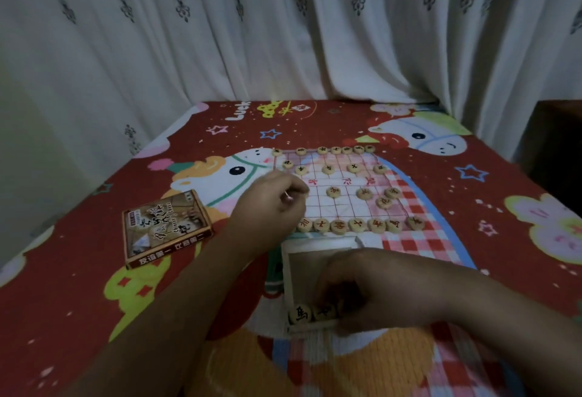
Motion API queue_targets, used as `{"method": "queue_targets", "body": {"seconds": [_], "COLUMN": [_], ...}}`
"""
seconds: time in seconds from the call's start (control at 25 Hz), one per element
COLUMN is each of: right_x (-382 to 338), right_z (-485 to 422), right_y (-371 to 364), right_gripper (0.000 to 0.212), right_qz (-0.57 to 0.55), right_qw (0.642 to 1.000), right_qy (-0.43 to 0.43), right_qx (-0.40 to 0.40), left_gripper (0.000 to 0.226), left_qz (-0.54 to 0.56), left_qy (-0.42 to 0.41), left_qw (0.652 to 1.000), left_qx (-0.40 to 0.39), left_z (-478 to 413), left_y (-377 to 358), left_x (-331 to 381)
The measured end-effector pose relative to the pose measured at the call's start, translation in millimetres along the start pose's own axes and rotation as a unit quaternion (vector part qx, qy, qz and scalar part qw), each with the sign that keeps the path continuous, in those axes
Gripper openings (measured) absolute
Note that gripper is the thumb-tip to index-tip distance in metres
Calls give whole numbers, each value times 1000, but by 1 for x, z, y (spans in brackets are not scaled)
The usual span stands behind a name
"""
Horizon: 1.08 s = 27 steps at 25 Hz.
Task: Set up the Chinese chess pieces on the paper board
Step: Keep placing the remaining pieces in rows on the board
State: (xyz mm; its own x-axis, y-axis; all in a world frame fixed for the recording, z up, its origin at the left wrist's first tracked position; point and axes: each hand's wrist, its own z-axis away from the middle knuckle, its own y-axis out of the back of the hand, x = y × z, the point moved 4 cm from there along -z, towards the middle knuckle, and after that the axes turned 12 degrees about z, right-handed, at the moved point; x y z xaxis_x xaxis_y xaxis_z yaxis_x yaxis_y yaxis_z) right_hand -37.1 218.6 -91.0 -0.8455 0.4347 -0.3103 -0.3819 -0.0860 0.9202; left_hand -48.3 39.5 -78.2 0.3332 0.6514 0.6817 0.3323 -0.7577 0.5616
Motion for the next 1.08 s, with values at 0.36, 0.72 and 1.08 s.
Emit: {"method": "queue_targets", "body": {"seconds": [0.36,0.72,1.08], "right_x": [15,16,21], "right_z": [9,15,25], "right_y": [-5,-9,-8], "right_gripper": [26,30,44], "right_qz": [-14,18,19], "right_qw": [996,990,991], "right_qy": [-23,-48,-57], "right_qx": [82,133,123], "left_gripper": [24,34,40], "left_qz": [-51,-106,-118], "left_qy": [28,61,92], "left_qw": [942,916,909], "left_qx": [-331,-383,-388], "left_z": [63,67,67], "left_y": [14,7,2], "left_x": [30,37,38]}}
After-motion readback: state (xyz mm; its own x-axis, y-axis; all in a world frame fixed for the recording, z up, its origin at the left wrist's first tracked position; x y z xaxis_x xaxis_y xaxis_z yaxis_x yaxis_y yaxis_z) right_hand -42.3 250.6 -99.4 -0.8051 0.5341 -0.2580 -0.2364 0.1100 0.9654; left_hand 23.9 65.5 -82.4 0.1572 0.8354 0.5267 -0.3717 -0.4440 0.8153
